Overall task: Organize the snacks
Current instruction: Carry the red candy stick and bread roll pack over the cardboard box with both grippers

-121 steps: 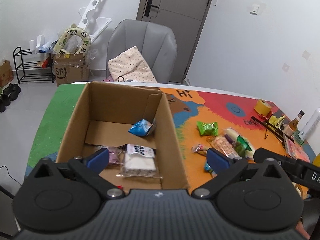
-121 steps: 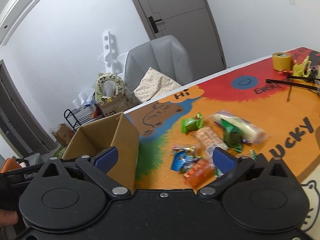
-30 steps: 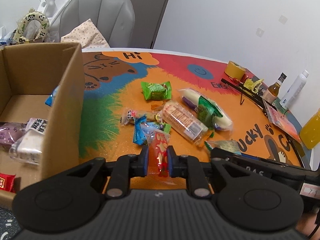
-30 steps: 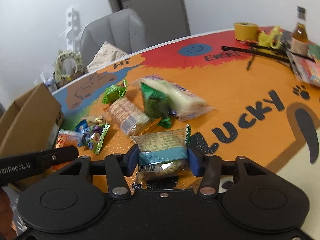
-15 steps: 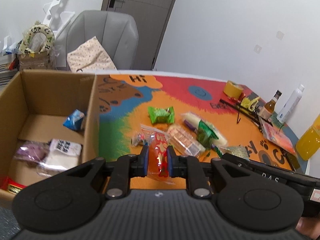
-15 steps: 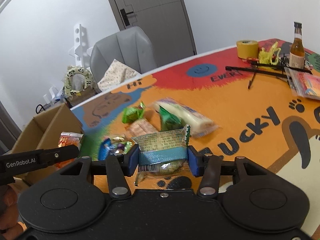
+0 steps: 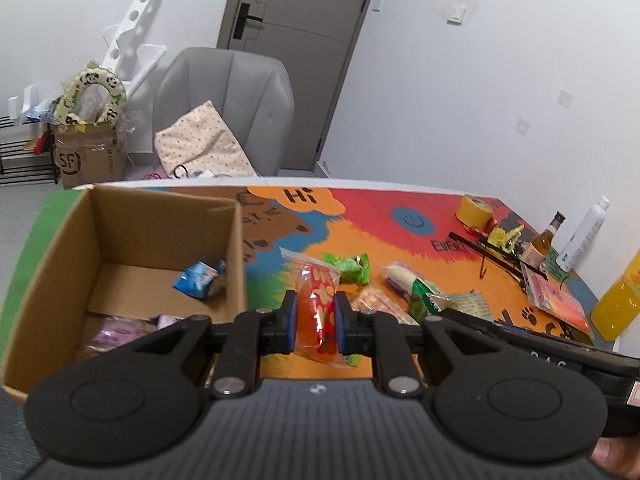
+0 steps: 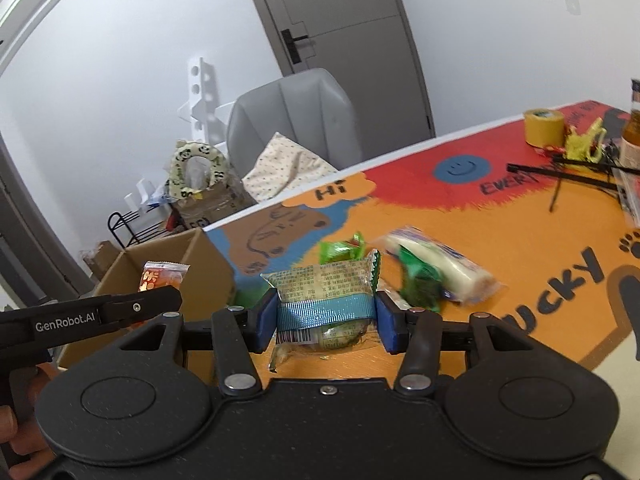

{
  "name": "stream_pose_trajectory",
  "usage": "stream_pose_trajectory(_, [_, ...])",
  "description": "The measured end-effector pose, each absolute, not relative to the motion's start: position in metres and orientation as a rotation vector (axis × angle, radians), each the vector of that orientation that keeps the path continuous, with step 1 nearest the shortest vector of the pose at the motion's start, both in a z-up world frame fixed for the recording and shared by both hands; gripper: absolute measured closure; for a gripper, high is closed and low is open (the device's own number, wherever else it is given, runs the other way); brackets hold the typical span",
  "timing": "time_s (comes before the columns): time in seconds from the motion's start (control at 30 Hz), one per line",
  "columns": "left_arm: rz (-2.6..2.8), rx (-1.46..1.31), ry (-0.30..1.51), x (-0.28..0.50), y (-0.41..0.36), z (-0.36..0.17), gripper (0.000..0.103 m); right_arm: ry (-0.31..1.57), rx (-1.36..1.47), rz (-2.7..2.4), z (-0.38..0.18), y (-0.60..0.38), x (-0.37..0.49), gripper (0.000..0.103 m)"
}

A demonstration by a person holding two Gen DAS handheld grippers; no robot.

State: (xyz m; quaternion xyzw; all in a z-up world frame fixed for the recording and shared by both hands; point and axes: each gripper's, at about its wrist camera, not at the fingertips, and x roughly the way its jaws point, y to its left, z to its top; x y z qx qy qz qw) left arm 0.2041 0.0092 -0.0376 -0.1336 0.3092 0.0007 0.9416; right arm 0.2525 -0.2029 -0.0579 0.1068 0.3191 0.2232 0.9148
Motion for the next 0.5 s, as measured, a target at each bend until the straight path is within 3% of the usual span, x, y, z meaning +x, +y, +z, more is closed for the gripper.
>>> stream_pose_trajectory(0.5, [0.097, -0.305, 0.597, 0.181, 0.062, -0.027, 0.086, 0.633, 0.187, 0.552, -0.042, -0.154, 0.244, 0.055])
